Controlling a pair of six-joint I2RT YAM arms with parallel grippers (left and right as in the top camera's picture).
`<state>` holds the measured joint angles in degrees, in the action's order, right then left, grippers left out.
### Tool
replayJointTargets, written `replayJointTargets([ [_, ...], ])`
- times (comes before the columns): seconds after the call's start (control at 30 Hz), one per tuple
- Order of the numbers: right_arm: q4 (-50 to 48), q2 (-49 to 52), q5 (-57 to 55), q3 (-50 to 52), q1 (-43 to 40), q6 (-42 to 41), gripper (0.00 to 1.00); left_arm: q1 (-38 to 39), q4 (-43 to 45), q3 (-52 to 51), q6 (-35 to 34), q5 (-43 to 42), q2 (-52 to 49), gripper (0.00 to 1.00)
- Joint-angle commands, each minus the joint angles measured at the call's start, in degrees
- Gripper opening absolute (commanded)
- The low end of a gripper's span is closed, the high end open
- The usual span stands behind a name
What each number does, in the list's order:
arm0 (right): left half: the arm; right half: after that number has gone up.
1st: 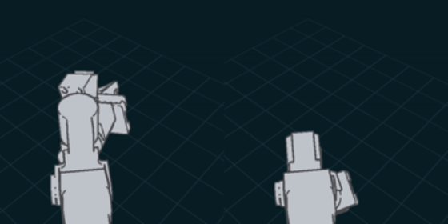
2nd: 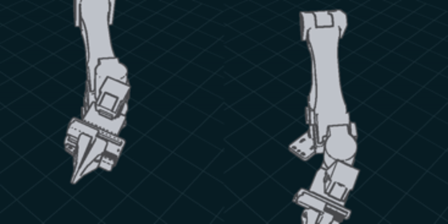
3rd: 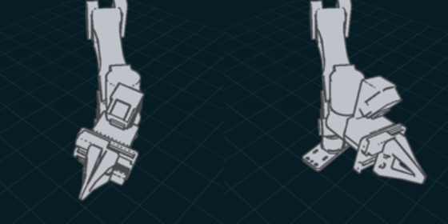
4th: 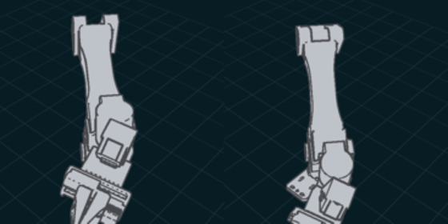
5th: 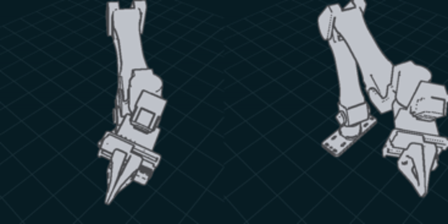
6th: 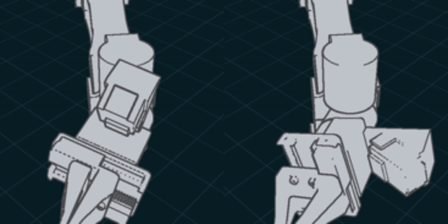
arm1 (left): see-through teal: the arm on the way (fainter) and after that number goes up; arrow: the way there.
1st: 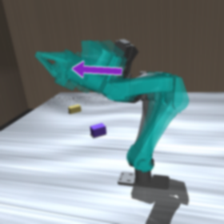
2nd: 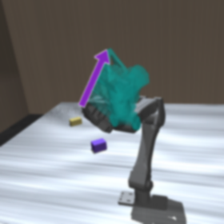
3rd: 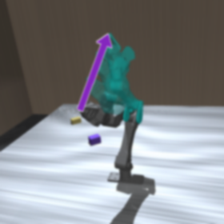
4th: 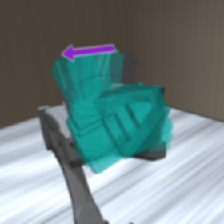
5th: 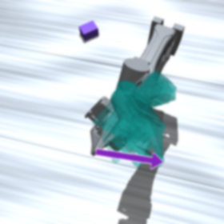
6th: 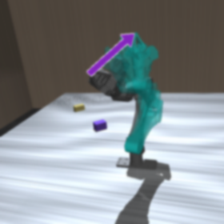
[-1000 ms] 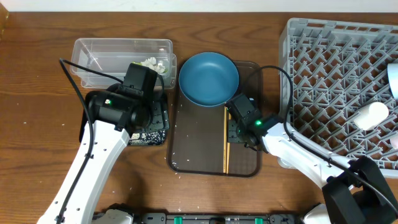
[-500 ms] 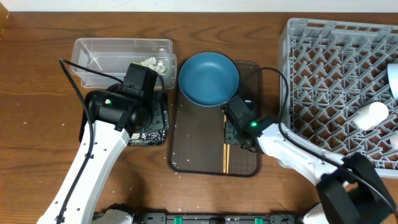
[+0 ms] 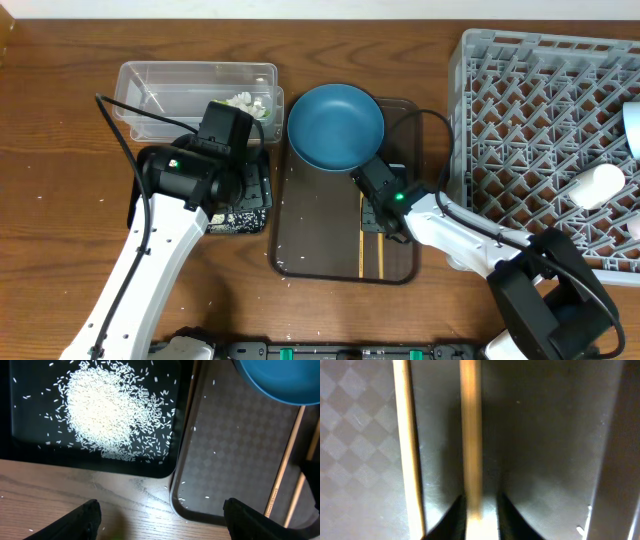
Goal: Sort waste into correct bins and load items into the dishwasher rack
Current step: 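Grasp one wooden chopstick on the brown tray with the right gripper, then carry the chopstick into the rack and stand it upright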
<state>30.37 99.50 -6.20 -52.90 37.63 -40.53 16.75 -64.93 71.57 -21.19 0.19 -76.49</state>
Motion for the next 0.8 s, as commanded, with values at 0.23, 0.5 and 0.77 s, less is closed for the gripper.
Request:
replayJointTargets([
  [0.23,3.93,2.01,0.92,0.0,-1.75,-1.11,0.01,-0.09,-0.24,-0.22,-0.52,0.31,-0.35,0.81],
  [0.5,17.03,-8.24,-0.37,-9.33,-10.8,10.86,0.01,-0.09,-0.59,-0.22,-0.52,0.31,-0.35,0.81],
  [0.77,23.39,-19.3,0.46,-16.5,-24.09,26.51,0.01,-0.09,-0.59,-0.22,-0.55,0.31,-0.35,0.81],
])
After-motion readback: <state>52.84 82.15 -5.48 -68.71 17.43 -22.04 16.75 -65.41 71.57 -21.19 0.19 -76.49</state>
